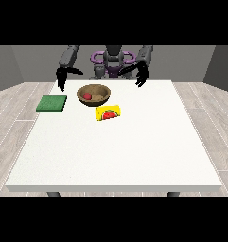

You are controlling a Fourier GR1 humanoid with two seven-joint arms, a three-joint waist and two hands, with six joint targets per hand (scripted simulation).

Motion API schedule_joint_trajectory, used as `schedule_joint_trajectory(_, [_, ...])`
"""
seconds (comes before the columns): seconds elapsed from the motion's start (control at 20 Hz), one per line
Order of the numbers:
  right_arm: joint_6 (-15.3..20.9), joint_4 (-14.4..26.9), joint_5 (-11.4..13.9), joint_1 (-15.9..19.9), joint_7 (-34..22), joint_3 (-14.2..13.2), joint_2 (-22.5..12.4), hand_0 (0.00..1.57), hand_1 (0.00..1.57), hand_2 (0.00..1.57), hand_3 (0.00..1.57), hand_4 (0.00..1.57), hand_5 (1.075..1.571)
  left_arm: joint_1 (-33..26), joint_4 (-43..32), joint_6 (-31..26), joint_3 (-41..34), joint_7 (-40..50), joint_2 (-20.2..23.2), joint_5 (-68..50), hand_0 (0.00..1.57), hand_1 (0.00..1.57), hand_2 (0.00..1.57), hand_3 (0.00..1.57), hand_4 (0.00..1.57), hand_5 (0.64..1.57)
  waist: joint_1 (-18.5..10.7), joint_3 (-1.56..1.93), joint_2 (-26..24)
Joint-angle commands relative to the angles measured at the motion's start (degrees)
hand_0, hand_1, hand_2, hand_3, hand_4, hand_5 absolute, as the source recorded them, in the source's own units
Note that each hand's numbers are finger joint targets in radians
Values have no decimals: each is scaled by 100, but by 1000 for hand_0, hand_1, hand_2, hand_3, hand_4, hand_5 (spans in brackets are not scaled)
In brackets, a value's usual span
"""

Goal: Pick the cup and pour the ball into the bowl, then pick the bowl and place it on the pad

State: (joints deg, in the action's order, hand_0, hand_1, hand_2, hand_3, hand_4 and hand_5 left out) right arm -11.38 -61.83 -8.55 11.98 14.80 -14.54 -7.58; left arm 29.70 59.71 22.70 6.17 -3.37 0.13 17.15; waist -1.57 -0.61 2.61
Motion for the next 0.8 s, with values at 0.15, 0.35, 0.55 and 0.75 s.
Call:
schedule_joint_trajectory(0.15, [884, 92, 204, 216, 77, 127, 574, 0, 0, 0, 0, 324, 1569, -710, 349, -1312, -398, -1356, 292, -1119, 0, 0, 0, 0, 0, 1563, -339, 59, 166])
schedule_joint_trajectory(0.35, [1053, 946, 187, 673, 560, -88, 415, 0, 0, 0, 0, 285, 1567, -585, 685, -1547, -436, -1018, 461, -1111, 0, 0, 0, 0, 0, 1564, -476, 63, 318])
schedule_joint_trajectory(0.55, [961, 1388, 202, 578, 739, 100, 466, 0, 0, 0, 0, 244, 1566, -1057, 700, -1644, -559, -1363, 523, -1146, 0, 0, 0, 0, 0, 1564, -285, 62, 172])
schedule_joint_trajectory(0.75, [1090, 1697, 242, 792, 878, 219, 515, 0, 0, 0, 0, 201, 1562, -667, 678, -1742, -853, -931, 736, -1228, 0, 0, 0, 0, 0, 1565, -105, 62, 169])
